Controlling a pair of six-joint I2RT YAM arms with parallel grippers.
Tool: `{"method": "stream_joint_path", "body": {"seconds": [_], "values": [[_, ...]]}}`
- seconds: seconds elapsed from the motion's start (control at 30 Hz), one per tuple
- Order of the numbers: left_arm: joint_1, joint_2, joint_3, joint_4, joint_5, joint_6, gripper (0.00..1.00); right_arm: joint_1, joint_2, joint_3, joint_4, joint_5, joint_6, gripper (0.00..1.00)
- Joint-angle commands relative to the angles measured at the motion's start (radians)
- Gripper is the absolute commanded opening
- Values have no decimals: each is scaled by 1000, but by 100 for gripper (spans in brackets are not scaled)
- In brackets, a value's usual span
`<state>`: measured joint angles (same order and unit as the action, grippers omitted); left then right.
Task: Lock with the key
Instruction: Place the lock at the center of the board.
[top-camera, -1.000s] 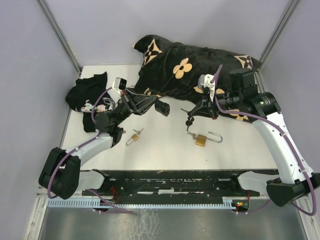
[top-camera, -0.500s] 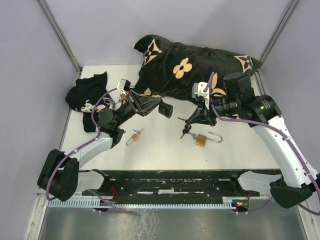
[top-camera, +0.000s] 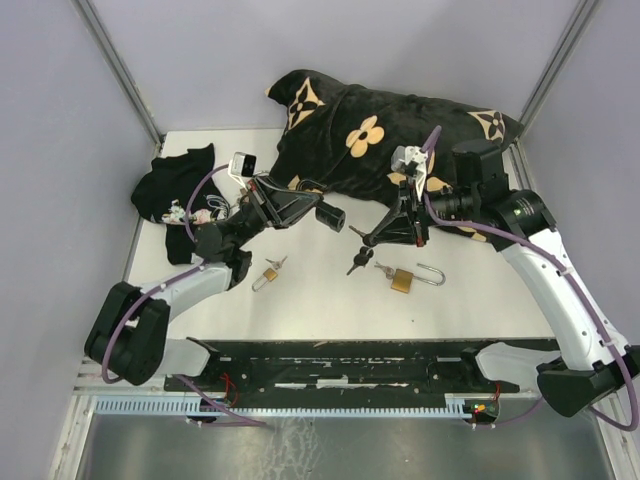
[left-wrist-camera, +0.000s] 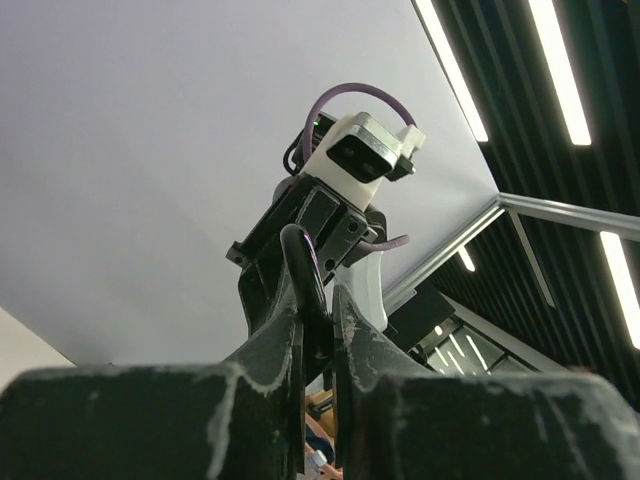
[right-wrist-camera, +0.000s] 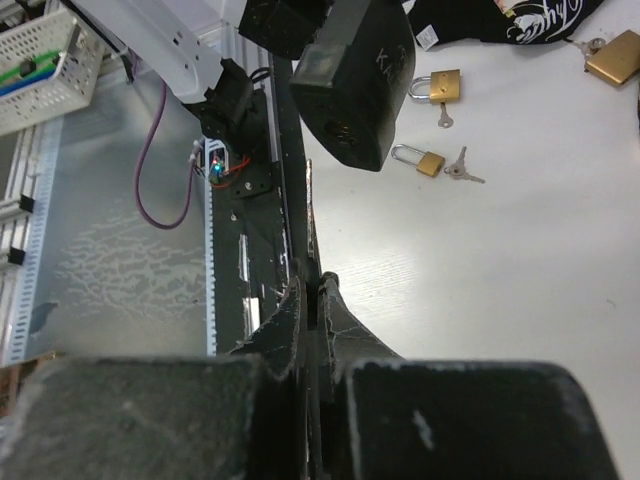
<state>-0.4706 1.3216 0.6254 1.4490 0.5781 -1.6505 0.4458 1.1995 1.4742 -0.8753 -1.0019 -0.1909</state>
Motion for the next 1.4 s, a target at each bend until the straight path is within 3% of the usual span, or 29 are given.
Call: {"method": "stream_joint_path", "body": {"seconds": [0.0,0.07,0.23,0.43,0.53,0.7,0.93,1.0,1.13,1.37], "values": [[14,42,89,228,41,-24,3,-36,-29,-42,142,-63,134,2],[28,33,85,112,77,58,3,-50,-24,-62,131,-32,108,2],[22,-109,71,-581,84,627,3,-111,-7,-119,178,-104,139,2],[-13,-188,-7,-717,59,866,3,-111,53,-235,499,-226,401,2],[-50,-199,-6,-715,56,938,4,-103,99,-243,539,-244,417,2],[-66,-162,-4,-614,118,930,6,-71,144,-193,397,-219,285,2],[-70,-120,-42,-417,141,825,7,-67,178,-195,407,-216,290,2],[-68,-124,-36,-500,106,848,6,-70,178,-186,375,-199,257,2],[-55,-90,5,-827,22,956,3,-109,181,-172,302,-146,191,2],[-39,48,-78,-887,-58,814,3,-130,226,-248,288,-95,133,2]]}}
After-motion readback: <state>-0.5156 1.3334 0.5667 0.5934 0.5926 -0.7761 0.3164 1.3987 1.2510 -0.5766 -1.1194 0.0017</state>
